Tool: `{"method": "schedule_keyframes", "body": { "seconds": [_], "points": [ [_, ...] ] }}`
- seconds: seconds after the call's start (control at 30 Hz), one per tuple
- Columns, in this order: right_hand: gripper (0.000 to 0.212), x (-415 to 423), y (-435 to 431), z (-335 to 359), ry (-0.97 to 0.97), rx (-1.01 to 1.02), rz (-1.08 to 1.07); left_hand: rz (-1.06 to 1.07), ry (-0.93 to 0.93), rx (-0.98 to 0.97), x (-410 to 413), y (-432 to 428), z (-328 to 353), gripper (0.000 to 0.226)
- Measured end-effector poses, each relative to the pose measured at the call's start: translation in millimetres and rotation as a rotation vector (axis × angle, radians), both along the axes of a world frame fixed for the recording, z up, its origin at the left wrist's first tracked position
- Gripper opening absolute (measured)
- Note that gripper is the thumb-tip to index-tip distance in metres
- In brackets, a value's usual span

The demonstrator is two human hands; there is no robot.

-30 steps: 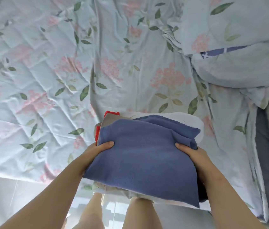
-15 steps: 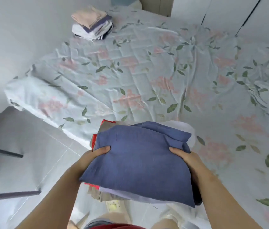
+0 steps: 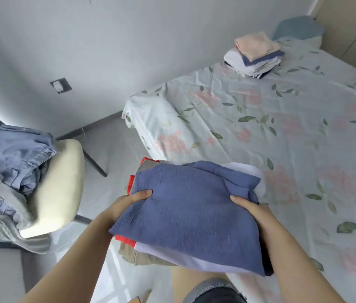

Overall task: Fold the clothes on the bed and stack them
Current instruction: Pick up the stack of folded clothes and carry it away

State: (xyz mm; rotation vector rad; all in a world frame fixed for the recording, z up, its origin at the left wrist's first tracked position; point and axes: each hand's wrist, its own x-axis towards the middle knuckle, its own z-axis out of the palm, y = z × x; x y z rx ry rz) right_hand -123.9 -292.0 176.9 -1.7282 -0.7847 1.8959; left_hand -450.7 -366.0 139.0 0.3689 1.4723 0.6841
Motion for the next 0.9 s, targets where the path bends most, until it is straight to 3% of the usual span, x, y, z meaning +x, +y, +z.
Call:
{"method": "schedule_keyframes", "body": {
  "seconds": [0.27, 0.43, 0.6, 0.9],
  "points": [
    [0.06, -148.0, 150.0, -14.9, 0.076, -0.016, 0.147, 0.161, 0.021, 0.043, -133.6, 112.6, -4.4, 0.106],
    [0.055, -231.1, 236.0, -5.4, 0.084, -0.018, 0.159, 0.195, 0.087, 0.036, -216.5, 188.9, 9.4, 0.109],
    [0.054, -308.4, 308.8, 3.3, 0.062, -0.006, 0.178, 0.199, -0.004, 0.072, -286.1, 257.8, 14.3, 0.102],
    [0.054, -468.9, 430.7, -7.2, 0.039, -0.037, 0.044, 0.109, 0.058, 0.082, -449.9, 428.6, 31.1, 0.09]
  ]
}}
